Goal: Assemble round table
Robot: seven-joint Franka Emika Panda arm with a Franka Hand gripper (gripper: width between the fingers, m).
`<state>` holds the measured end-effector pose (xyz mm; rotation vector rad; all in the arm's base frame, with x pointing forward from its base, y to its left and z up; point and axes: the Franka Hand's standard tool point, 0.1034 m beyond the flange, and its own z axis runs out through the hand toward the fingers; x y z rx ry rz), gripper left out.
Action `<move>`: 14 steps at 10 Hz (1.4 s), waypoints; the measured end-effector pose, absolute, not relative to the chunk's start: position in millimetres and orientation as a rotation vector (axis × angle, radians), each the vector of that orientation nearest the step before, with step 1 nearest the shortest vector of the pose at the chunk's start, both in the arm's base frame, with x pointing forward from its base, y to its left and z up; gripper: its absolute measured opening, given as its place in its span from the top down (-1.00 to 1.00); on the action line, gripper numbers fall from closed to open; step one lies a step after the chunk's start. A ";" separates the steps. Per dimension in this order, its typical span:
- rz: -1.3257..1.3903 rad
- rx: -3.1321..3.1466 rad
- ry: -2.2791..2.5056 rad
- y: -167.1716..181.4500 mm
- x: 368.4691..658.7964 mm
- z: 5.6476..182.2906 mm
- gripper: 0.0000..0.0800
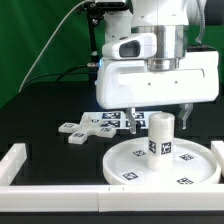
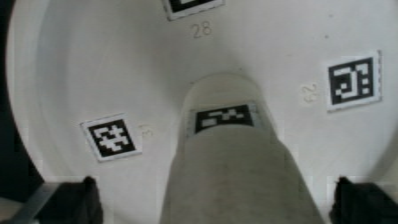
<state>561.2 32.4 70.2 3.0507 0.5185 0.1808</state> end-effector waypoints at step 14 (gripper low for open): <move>0.331 3.022 -0.748 37.9 567.5 72.3 -0.02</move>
Offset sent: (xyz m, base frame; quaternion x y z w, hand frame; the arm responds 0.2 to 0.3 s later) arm 0.0000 0.0000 0.0000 0.0000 0.0000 0.0650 0.9979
